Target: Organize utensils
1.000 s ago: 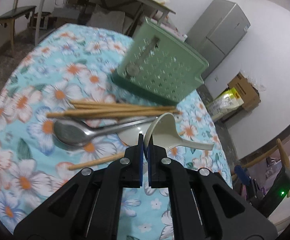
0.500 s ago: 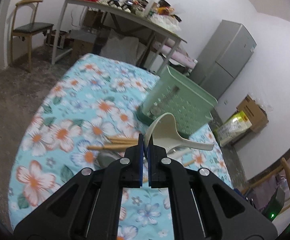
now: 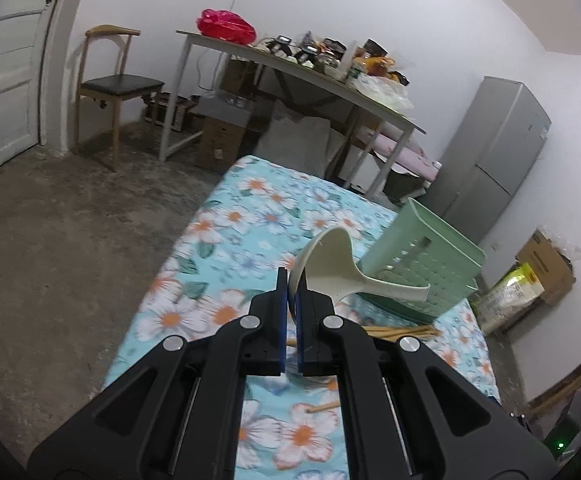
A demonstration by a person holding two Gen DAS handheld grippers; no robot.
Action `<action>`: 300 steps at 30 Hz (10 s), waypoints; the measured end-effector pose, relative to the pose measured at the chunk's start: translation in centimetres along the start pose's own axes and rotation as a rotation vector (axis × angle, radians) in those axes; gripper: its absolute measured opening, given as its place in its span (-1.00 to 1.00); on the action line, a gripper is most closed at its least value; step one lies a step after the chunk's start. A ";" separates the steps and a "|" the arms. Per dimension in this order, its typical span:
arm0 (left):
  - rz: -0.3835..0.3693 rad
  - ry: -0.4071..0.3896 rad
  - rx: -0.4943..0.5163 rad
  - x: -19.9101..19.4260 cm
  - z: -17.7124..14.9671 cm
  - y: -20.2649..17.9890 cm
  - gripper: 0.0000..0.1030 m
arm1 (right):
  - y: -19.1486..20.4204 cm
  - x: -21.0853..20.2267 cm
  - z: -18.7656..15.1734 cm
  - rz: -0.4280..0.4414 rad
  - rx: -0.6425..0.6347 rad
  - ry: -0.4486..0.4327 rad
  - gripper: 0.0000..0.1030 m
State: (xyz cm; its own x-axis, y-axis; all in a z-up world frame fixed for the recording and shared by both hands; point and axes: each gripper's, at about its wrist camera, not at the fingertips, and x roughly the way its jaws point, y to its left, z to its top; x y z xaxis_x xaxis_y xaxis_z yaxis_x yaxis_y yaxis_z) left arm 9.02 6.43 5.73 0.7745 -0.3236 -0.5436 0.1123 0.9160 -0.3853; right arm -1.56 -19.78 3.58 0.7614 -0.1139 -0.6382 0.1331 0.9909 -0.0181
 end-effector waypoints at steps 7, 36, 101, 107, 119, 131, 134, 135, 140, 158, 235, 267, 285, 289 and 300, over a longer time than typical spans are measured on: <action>0.042 -0.016 -0.047 0.0 0.5 3.1 -0.96 | 5.2 2.0 1.8 0.100 -0.122 -0.003 0.12; 0.105 -0.050 -0.085 0.1 1.9 7.5 -0.96 | 15.4 5.6 4.3 0.174 -0.376 0.053 -0.82; 0.235 -0.122 1.003 9.7 4.9 -21.4 -0.87 | -8.4 0.2 11.6 0.322 0.285 -0.133 -0.94; 0.048 -0.023 0.695 10.8 8.1 -18.5 -0.50 | -9.5 0.0 12.5 0.326 0.297 -0.156 -0.94; -0.262 -0.057 0.202 9.8 10.9 -10.4 -0.36 | -12.8 -2.1 18.9 0.481 0.321 -0.299 -0.94; -0.191 -0.042 0.152 7.8 8.4 -5.5 -0.36 | -11.3 2.0 22.6 0.540 0.267 -0.296 -0.94; -0.161 -0.005 0.161 7.5 6.7 -4.5 -0.35 | -10.8 4.0 21.9 0.518 0.254 -0.264 -0.94; -0.155 0.004 0.163 7.3 6.3 -4.3 -0.35 | -10.6 4.6 21.5 0.509 0.251 -0.255 -0.94; -0.149 0.080 0.162 7.5 3.2 -3.3 -0.35 | -10.0 7.0 19.7 0.432 0.184 -0.204 -0.93; -0.134 0.141 0.129 7.5 -0.6 -2.7 -0.23 | -13.0 2.7 18.7 0.277 0.238 -0.265 -0.23; -0.388 0.728 -0.234 20.1 -3.8 -3.1 -0.39 | -11.4 10.2 4.8 0.466 0.502 0.334 -0.23; -0.259 0.473 -0.150 17.8 -2.0 -2.0 -0.97 | -6.5 11.0 2.7 0.426 0.245 0.433 -0.23; -0.243 0.467 -0.140 18.0 -1.9 -2.7 -0.97 | 4.5 9.6 0.3 -0.052 -1.008 0.260 -0.23; -0.240 0.465 -0.143 18.1 -1.8 -2.7 -0.97 | 5.2 9.7 0.1 -0.037 -1.065 0.235 -0.23; -0.233 0.469 -0.147 18.3 -1.9 -2.6 -0.97 | 6.9 9.4 0.9 0.001 -0.959 0.136 -0.23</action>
State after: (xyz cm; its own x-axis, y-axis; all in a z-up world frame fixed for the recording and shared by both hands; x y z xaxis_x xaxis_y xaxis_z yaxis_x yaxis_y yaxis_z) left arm 21.77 -2.28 -4.65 0.3748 -0.6163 -0.6926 0.1338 0.7752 -0.6173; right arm 7.11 -14.13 -1.86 0.6733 -0.1638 -0.7210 -0.4874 0.6349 -0.5994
